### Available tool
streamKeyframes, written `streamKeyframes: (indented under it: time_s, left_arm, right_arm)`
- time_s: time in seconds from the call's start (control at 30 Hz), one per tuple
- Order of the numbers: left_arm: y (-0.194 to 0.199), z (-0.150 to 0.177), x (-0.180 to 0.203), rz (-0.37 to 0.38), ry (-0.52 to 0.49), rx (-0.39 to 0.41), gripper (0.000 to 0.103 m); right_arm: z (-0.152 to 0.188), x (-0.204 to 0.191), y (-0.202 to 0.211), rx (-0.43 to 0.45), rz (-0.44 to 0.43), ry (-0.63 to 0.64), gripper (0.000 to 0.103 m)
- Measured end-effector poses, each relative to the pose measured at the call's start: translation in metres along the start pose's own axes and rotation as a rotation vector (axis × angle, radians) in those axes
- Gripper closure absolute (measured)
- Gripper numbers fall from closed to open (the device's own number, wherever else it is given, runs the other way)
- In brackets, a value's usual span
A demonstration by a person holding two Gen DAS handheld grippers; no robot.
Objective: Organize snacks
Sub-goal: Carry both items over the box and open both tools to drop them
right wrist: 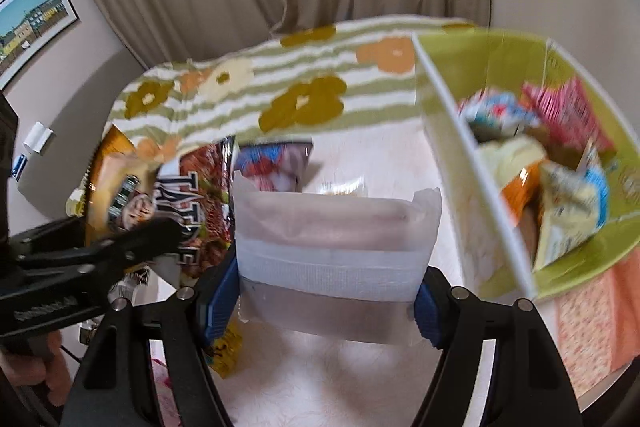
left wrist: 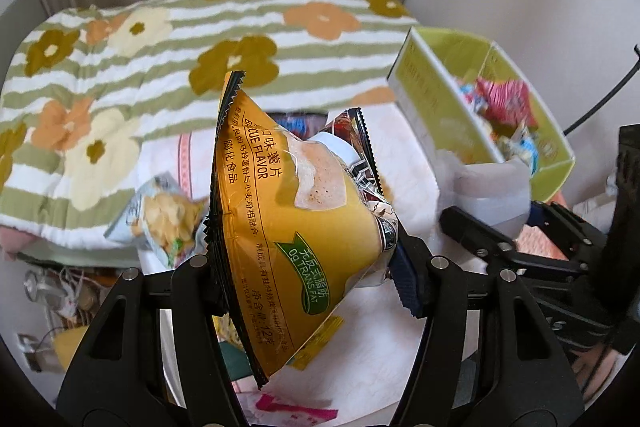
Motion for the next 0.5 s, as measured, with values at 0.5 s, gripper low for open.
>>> streamKeyframes:
  time_s: [0.5]
  left_arm:
    - [0.007, -0.063, 0.099, -0.019, -0.001, 0.119, 0.045]
  right_arm:
    - [-0.076, 0.093, 0.052, 0.072, -0.060, 0.034, 0.033]
Point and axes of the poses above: each gripper's, at about its wrist camera, not at the fingertips, and y roughly against the way its jaws point, x to its right, z to its underside, the point moved 5 cm from there along -y, roughly the way its jaws point, and after that the axes turned 3 degrees about x, right-handed, at the moved point
